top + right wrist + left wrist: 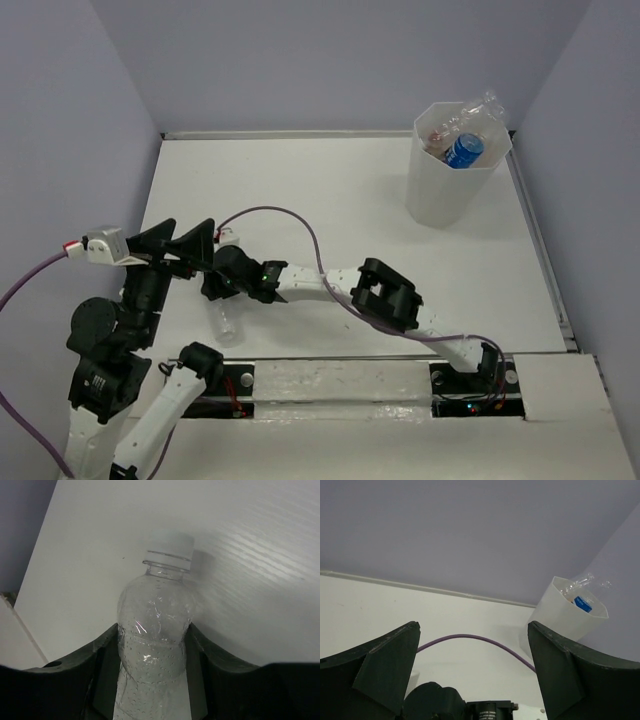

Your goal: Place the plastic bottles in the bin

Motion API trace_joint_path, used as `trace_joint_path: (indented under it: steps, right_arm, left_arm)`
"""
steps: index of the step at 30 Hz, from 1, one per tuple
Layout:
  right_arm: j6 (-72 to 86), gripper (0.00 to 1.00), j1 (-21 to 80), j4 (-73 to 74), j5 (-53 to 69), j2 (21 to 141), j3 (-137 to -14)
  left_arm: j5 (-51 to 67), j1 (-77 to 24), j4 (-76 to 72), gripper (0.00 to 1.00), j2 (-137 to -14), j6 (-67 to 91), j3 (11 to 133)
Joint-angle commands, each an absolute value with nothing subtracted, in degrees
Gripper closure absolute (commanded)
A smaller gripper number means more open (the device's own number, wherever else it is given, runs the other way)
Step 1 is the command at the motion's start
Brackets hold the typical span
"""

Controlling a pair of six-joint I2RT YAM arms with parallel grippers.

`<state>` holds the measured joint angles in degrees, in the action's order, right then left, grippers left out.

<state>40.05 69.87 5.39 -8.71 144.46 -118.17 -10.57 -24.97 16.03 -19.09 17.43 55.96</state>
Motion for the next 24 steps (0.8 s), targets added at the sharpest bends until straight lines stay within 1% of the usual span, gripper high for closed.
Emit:
trace_joint_path:
  steps: [1, 2, 4, 6, 7, 8, 9, 11, 12, 13, 15, 16, 17, 18, 19, 20, 22, 24]
  right_arm:
    - [35.07, 0.59, 69.35, 8.36, -16.08, 138.09, -111.38]
    - [34.02, 0.64, 68.04, 7.04, -17.3, 135.12, -108.31]
    - [32.35, 0.67, 65.58, 5.37, -18.62, 129.15, -104.44]
    - [31.03, 0.68, 63.29, 1.24, -18.9, 123.87, -99.61]
    - [30.24, 0.69, 62.06, 0.01, -18.9, 120.97, -94.62]
    - [27.71, 0.69, 60.75, -2.44, -19.51, 117.98, -92.13]
    - [26.29, 0.69, 58.04, -5.25, -20.47, 111.6, -89.76]
    - [21.91, 0.69, 54.51, -6.41, -23.36, 105.41, -85.02]
    - [20.32, 0.7, 50.4, -6.85, -23.9, 102.42, -83.86]
    - [18.04, 0.7, 48.27, -8.51, -24.6, 96.65, -82.98]
    - [10.86, 0.71, 44.05, -10.01, -28.1, 91.69, -82.18]
    - [7.94, 0.71, 39.68, -12.63, -28.73, 87.93, -82.26]
    - [1.65, 0.72, 37.55, -14.83, -29.52, 86.5, -82.35]
    - [-2.25, 0.72, 35.53, -21.03, -29.88, 85.53, -82.35]
    - [-5.24, 0.72, 31.68, -23.44, -30.4, 84.73, -82.88]
    - [-9.54, 0.73, 29.9, -24.86, -30.85, 84.9, -83.84]
    - [-13.25, 0.73, 25.34, -29.24, -30.76, 85.95, -86.64]
    - [-18.35, 0.74, 23.3, -33.28, -30.15, 87.97, -88.15]
  left_arm:
    - [-10.37, -24.7, 13.98, 0.01, -18.63, 16.35, 53.8]
    - [-10.2, -24.7, 13.8, 0.01, -18.72, 16.26, 53.09]
    - [-10.11, -24.79, 13.71, 0.01, -18.72, 16.35, 52.47]
    - [-9.85, -24.7, 13.27, 0.01, -18.72, 16.61, 51.51]
    - [-9.58, -24.7, 13.1, 0.01, -18.63, 16.7, 50.37]
    - [-9.23, -24.78, 12.75, 0.01, -18.55, 16.96, 49.58]
    - [-8.79, -24.79, 11.96, 0.01, -18.54, 17.31, 47.74]
    - [-7.48, -24.87, 10.47, 0.01, -18.72, 17.66, 45.45]
    - [-6.77, -24.87, 10.02, 0.01, -18.98, 17.84, 44.22]
    - [-6.25, -24.96, 9.58, 0.01, -19.25, 17.93, 42.99]
    - [-4.84, -25.14, 8.01, 0.01, -20.12, 18.19, 39.82]
    - [-3.44, -25.4, 7.56, 0.01, -20.56, 17.85, 38.86]
    - [-3.25, -25.75, 7.65, 0.01, -20.83, 17.58, 39.02]
    - [-3.16, -26.1, 7.39, 0.01, -20.74, 17.49, 39.02]
    - [-3.25, -26.63, 7.21, 0.01, -20.66, 17.49, 39.02]
    - [-3.25, -26.89, 7.21, 0.01, -20.65, 17.4, 39.02]
    - [-3.16, -27.16, 7.12, 0.01, -20.57, 17.4, 39.02]
    - [-3.25, -27.42, 7.21, 0.01, -20.3, 17.4, 39.11]
